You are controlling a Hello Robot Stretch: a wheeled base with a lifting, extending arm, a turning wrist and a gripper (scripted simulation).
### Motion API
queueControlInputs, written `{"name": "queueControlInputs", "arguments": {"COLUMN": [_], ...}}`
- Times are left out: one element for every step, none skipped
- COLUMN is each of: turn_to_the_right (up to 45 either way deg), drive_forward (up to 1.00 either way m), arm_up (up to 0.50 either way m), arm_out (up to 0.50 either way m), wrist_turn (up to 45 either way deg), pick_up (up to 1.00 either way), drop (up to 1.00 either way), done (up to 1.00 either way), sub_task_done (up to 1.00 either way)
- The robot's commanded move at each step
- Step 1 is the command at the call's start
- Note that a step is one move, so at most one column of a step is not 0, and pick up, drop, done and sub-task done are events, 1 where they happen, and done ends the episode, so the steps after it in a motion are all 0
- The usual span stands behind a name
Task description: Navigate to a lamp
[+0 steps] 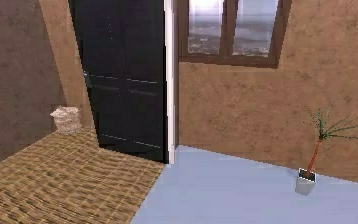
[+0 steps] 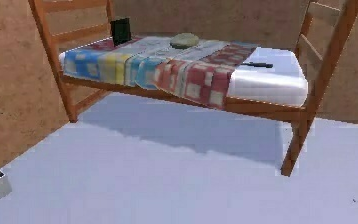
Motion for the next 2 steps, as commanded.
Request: {"name": "queueControlInputs", "arguments": {"turn_to_the_right": [0.0,-24.0], "drive_forward": [0.15,0.0], "arm_up": [0.0,0.0], "arm_out": [0.0,0.0], "wrist_turn": [0.0,0.0], "pick_up": [0.0,0.0], "drop": [0.0,0.0], "done": [0.0,0.0], "sub_task_done": [0.0,0.0]}}
